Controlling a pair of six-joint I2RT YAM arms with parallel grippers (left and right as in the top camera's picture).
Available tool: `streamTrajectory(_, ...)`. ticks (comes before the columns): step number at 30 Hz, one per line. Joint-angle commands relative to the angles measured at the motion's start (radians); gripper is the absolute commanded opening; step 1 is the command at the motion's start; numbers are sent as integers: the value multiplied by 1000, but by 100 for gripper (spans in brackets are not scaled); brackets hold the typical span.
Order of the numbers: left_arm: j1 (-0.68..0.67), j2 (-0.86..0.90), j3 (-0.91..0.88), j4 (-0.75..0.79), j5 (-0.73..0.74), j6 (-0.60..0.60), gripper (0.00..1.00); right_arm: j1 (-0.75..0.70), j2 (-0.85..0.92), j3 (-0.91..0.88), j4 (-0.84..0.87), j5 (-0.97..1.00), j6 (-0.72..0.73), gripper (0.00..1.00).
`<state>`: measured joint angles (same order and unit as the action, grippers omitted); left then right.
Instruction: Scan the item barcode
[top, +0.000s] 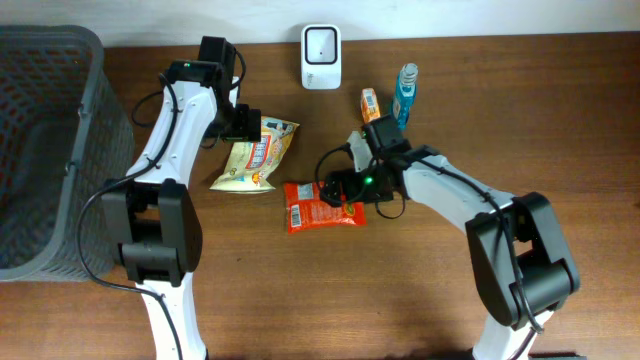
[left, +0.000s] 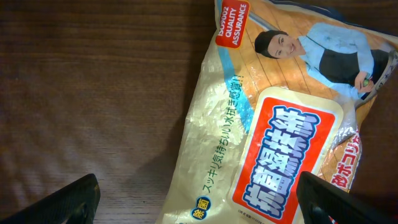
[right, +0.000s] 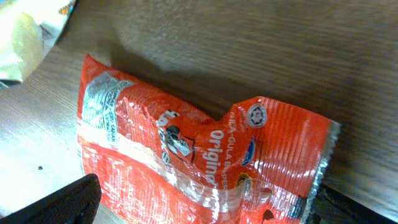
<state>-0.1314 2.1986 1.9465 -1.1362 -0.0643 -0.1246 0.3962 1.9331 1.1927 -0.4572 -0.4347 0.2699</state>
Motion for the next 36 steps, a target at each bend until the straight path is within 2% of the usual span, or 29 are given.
streamTrajectory(1,3,4,15,-1,-8,5,99,25,46,-10,6,122,58,91)
streamTrajectory(3,3,4,15,-1,-8,5,99,24,75,-10,11,121,62,61)
streamTrajectory(5,3,4,15,-1,-8,5,99,24,100,-10,21,117,71,39)
streamTrajectory(6,3,4,15,-1,-8,5,99,24,109,-10,27,114,85,17)
streamTrajectory(7,3,4,15,-1,-8,5,99,24,111,-10,28,110,85,5)
streamTrajectory(14,3,4,15,-1,-8,5,99,2,42,65,-24,150,87,4)
streamTrajectory(21,3,4,15,-1,-8,5,99,-10,-163,233,-301,605,76,4)
streamTrajectory(26,3,4,15,-1,-8,5,99,-8,-272,274,-440,891,76,4)
streamTrajectory(29,3,4,15,-1,-8,5,99,-9,-283,274,-504,985,109,4)
streamTrajectory(32,3,4,15,-1,-8,5,99,-8,-269,269,-546,998,118,4)
streamTrajectory(36,3,4,15,-1,-8,5,99,-9,-194,227,-586,1135,198,4)
